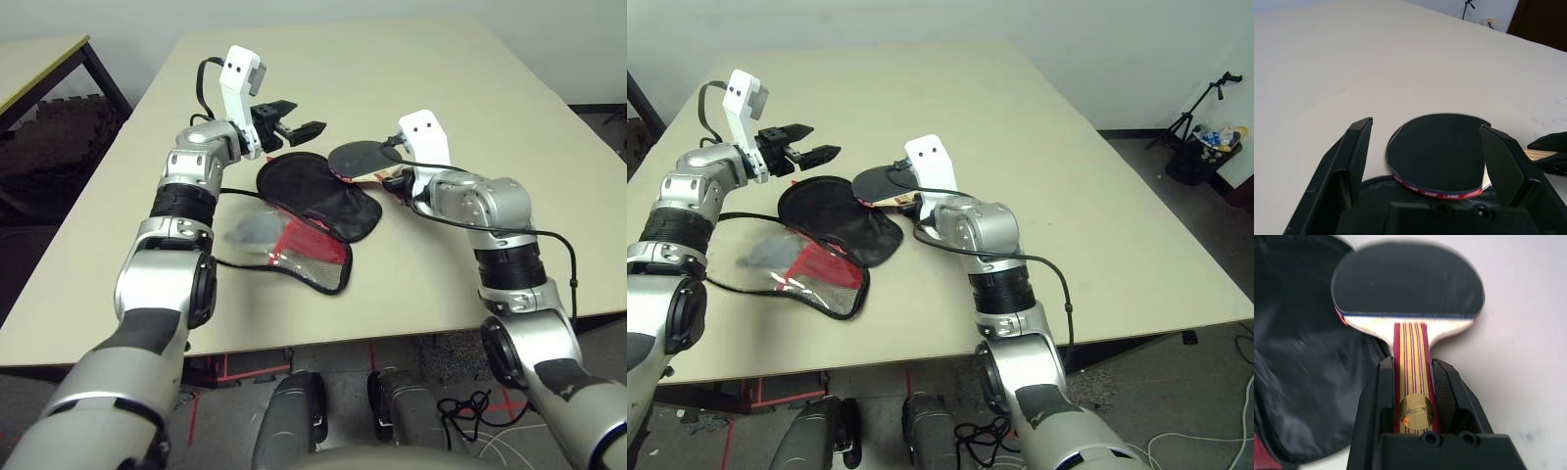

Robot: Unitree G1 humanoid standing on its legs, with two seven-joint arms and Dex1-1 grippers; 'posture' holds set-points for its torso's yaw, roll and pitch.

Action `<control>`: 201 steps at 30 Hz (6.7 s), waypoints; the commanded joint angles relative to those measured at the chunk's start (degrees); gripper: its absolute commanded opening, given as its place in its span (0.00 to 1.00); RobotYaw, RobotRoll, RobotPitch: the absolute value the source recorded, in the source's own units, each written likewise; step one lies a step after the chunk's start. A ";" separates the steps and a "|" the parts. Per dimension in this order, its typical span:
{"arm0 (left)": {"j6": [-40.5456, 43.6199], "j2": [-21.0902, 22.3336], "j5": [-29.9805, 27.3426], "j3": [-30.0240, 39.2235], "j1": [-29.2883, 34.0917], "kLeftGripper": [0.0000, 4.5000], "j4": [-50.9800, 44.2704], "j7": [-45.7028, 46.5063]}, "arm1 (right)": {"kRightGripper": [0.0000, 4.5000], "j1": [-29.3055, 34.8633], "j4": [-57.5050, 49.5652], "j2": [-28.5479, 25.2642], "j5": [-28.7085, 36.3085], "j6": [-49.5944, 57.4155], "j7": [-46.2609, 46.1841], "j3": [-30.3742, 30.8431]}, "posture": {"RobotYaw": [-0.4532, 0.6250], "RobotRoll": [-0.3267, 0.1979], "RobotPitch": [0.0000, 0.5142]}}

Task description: Store the ping-pong paddle in its case and zip it.

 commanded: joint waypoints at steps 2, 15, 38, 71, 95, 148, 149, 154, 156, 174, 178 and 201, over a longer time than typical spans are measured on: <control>0.81 0.01 -0.67 0.58 2.19 1.00 -2.20 0.47 | 0.19 -1.47 0.02 0.57 -1.71 -8.87 -1.33 -1.48 | 0.43 0.62 0.21; 0.77 -0.73 -0.83 0.52 1.87 1.00 -1.56 0.85 | 0.10 0.67 1.65 -6.52 -2.06 -3.75 8.67 5.56 | 0.41 0.62 0.20; 1.87 -0.76 -0.39 0.01 3.75 1.00 -3.74 0.39 | 0.99 -6.33 23.42 -4.34 -5.53 -4.21 11.93 8.44 | 0.46 0.62 0.21; 2.24 -1.04 -0.45 0.00 5.19 1.00 -4.96 1.76 | 0.26 -9.18 31.17 -3.43 -6.28 -9.96 10.47 0.99 | 0.45 0.62 0.22; 1.64 -0.84 -0.38 0.15 5.61 1.00 -4.78 1.86 | 0.74 -10.16 35.63 -2.80 -6.46 -11.15 11.32 0.01 | 0.46 0.62 0.22; 2.15 -1.68 -0.05 -0.34 6.70 1.00 -6.53 2.39 | 0.25 -13.77 31.37 -4.92 -3.02 -10.64 12.64 -4.89 | 0.45 0.62 0.22; 2.26 -1.52 -0.05 -0.34 6.55 1.00 -6.56 2.29 | 0.25 -13.63 30.00 -4.65 -2.93 -10.00 14.00 -3.48 | 0.45 0.62 0.22; 3.52 0.07 -0.13 -0.29 5.39 1.00 -6.79 0.98 | 0.25 -12.38 23.45 -3.01 -2.28 -4.75 18.75 2.79 | 0.46 0.62 0.22; 4.36 1.06 -0.19 -0.24 4.83 1.00 -7.26 0.35 | 0.25 -12.03 22.26 -2.42 -2.58 -3.98 20.00 4.81 | 0.46 0.62 0.21; 7.41 3.51 -1.00 0.26 6.93 1.00 -12.70 1.32 | 0.25 -10.96 27.86 -0.83 -4.03 -6.62 24.05 9.07 | 0.50 0.62 0.23; 8.11 3.24 -0.93 -0.23 6.87 1.00 -12.79 0.99 | 0.25 -10.36 27.84 -1.01 -4.38 -6.62 25.21 10.06 | 0.50 0.62 0.23; 25.00 35.80 3.98 -12.55 4.88 1.00 -15.84 -28.70 | 0.99 -6.33 12.99 -15.20 -2.01 -5.10 33.22 7.26 | 0.51 0.62 0.22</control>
